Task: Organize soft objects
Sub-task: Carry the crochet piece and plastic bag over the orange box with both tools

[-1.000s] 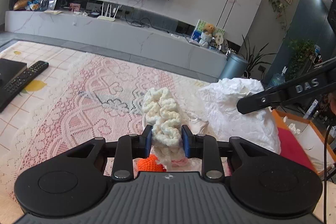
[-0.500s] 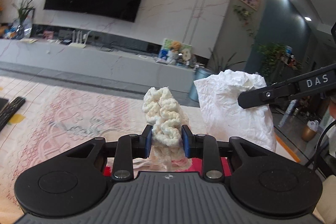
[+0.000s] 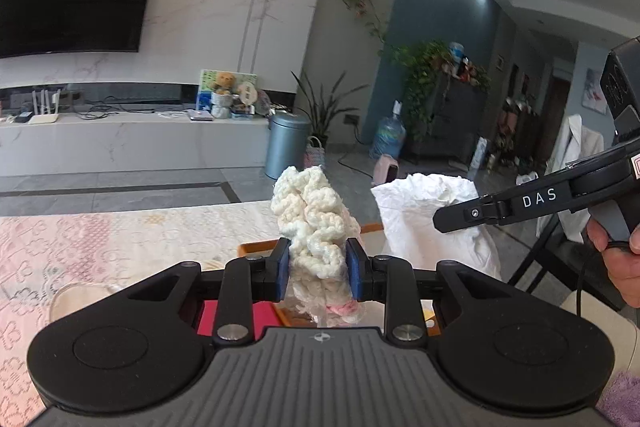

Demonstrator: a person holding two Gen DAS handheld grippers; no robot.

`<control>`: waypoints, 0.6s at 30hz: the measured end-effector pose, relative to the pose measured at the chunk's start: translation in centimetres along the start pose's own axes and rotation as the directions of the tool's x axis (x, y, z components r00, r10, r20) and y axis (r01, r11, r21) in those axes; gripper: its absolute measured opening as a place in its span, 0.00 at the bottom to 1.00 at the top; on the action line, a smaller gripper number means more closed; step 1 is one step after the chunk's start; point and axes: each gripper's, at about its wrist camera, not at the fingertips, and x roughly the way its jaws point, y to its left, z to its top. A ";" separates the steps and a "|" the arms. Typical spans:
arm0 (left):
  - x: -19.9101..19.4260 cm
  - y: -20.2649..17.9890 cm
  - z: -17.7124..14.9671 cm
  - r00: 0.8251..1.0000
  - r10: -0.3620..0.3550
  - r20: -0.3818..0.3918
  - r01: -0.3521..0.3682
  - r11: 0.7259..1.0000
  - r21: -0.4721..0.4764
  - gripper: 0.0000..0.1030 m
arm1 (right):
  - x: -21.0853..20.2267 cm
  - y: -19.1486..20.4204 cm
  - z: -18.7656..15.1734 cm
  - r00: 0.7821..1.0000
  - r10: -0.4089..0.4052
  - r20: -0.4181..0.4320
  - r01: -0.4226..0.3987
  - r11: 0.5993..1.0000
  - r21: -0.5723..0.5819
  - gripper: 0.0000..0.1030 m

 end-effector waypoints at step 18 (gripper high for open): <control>14.7 -2.4 -0.7 0.963 -0.123 -0.238 0.120 0.992 -0.025 0.31 | 12.9 -12.5 -0.8 0.972 -0.110 -0.207 0.140 0.981 0.133 0.11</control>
